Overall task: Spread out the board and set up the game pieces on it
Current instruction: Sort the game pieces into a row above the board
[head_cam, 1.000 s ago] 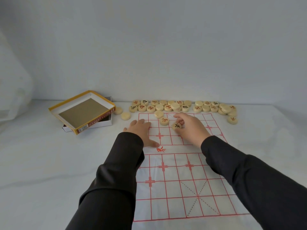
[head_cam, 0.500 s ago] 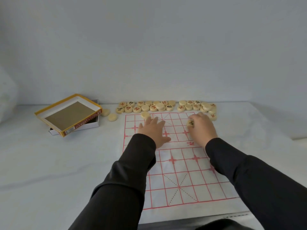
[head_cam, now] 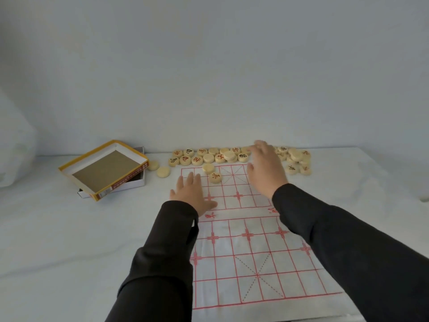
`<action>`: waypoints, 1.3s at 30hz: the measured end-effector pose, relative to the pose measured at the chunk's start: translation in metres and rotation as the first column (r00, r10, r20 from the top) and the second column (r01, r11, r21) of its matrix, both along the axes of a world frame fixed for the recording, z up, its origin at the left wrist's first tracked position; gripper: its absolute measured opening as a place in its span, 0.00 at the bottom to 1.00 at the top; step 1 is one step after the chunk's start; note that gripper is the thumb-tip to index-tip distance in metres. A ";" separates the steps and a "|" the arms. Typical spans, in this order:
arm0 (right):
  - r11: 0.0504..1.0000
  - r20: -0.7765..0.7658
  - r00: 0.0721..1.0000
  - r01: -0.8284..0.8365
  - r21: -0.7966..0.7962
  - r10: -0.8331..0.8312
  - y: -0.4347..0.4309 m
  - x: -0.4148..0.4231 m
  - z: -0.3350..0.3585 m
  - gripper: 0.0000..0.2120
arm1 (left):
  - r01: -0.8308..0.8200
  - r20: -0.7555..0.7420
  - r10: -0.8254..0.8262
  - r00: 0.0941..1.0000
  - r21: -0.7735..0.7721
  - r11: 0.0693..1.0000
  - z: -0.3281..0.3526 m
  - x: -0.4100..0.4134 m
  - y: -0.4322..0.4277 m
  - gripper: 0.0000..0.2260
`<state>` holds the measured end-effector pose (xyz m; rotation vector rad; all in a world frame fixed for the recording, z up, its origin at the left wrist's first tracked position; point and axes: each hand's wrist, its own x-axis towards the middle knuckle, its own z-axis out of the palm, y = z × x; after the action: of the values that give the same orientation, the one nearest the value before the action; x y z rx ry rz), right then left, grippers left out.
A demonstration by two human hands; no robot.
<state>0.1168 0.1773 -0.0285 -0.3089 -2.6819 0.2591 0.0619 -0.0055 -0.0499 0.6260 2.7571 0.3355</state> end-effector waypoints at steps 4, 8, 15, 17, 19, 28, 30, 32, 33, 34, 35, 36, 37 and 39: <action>0.948 0.296 0.927 -0.283 0.144 0.231 -0.034 -0.034 -0.005 0.26 | -0.030 0.002 0.030 1.000 0.013 0.999 0.009 -0.015 -0.025 0.43; 0.897 0.485 0.847 -0.368 0.243 0.216 -0.033 -0.063 -0.018 0.30 | 0.044 0.141 -0.033 0.989 -0.072 0.996 0.004 -0.020 -0.032 0.44; 0.880 0.326 0.880 -0.424 0.214 0.345 -0.055 -0.101 -0.002 0.22 | 0.049 0.169 -0.039 0.985 -0.051 0.998 0.003 -0.030 -0.043 0.45; 0.848 0.370 0.825 -0.508 0.153 0.428 -0.080 -0.114 0.003 0.22 | 0.017 0.184 -0.008 0.983 -0.050 0.999 0.005 -0.033 -0.048 0.43; 0.826 0.453 0.769 -0.552 0.114 0.452 -0.098 -0.127 0.004 0.27 | 0.012 0.195 0.003 0.981 -0.079 0.997 0.006 -0.036 -0.053 0.41; 0.798 0.419 0.728 -0.290 -0.529 0.543 -0.113 -0.131 0.009 0.34 | -0.250 0.173 0.231 0.958 0.099 0.963 0.009 -0.046 -0.064 0.23; 0.749 0.369 0.735 -0.277 -0.602 0.568 -0.123 -0.133 0.015 0.34 | -0.282 0.156 0.266 0.951 0.092 0.955 0.013 -0.046 -0.067 0.19; 0.746 0.371 0.721 -0.301 -0.594 0.586 -0.133 -0.138 0.017 0.35 | -0.305 0.158 0.290 0.944 0.078 0.949 0.015 -0.046 -0.072 0.17; 0.749 0.386 0.708 -0.302 -0.590 0.591 -0.136 -0.139 0.017 0.35 | -0.312 0.163 0.297 0.941 0.073 0.947 0.016 -0.047 -0.074 0.16; 0.753 0.408 0.697 -0.292 -0.590 0.590 -0.139 -0.141 0.017 0.35 | -0.315 0.166 0.301 0.939 0.066 0.947 0.017 -0.047 -0.076 0.15; 0.760 0.432 0.687 -0.277 -0.588 0.585 -0.141 -0.142 0.017 0.35 | -0.315 0.169 0.302 0.938 0.059 0.947 0.018 -0.048 -0.079 0.15; 0.768 0.454 0.678 -0.264 -0.583 0.578 -0.142 -0.142 0.016 0.34 | -0.314 0.173 0.301 0.938 0.054 0.948 0.019 -0.048 -0.082 0.15; 0.773 0.467 0.673 -0.254 -0.582 0.573 -0.142 -0.142 0.015 0.33 | -0.315 0.175 0.301 0.937 0.054 0.948 0.019 -0.049 -0.084 0.15; 0.767 0.464 0.672 -0.252 -0.590 0.577 -0.141 -0.141 0.016 0.32 | -0.315 0.173 0.300 0.938 0.066 0.947 0.020 -0.051 -0.088 0.16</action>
<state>-0.0241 0.0360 -0.0129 0.1642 -3.2919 1.1908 0.0113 -0.0938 -0.0301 0.1723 2.6901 0.5592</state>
